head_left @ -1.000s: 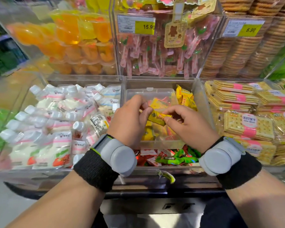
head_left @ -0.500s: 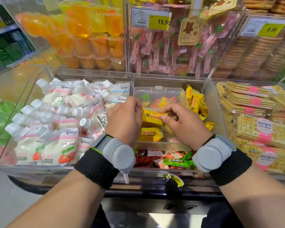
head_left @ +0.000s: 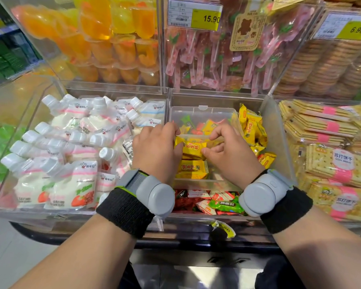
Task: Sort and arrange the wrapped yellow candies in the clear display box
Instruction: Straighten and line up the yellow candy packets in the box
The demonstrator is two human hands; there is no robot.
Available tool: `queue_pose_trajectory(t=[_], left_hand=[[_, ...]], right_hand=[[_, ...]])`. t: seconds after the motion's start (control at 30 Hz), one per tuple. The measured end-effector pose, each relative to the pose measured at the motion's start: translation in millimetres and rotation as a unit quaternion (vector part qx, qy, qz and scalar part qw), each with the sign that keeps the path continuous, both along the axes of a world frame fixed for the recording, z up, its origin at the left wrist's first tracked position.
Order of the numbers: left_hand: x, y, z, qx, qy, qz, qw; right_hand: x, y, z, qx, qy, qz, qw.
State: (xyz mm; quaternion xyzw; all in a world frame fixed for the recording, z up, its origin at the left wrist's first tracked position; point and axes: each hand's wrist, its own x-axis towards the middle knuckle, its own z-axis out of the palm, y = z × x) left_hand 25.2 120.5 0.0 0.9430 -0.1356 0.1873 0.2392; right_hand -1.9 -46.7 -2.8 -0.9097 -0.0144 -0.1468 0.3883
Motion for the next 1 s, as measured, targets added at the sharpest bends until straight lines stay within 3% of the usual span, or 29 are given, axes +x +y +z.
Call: queue_pose_trajectory(t=[0.57, 1.0], left_hand=[[-4, 0, -7, 0.016, -0.021, -0.023, 0.999], [-17, -19, 6, 0.039, -0.038, -0.055, 0.997]], right_hand=[[-3, -1, -5, -0.056, -0.005, 0.044, 0.997], [-20, -25, 9, -0.012, -0.032, 0.013, 0.999]])
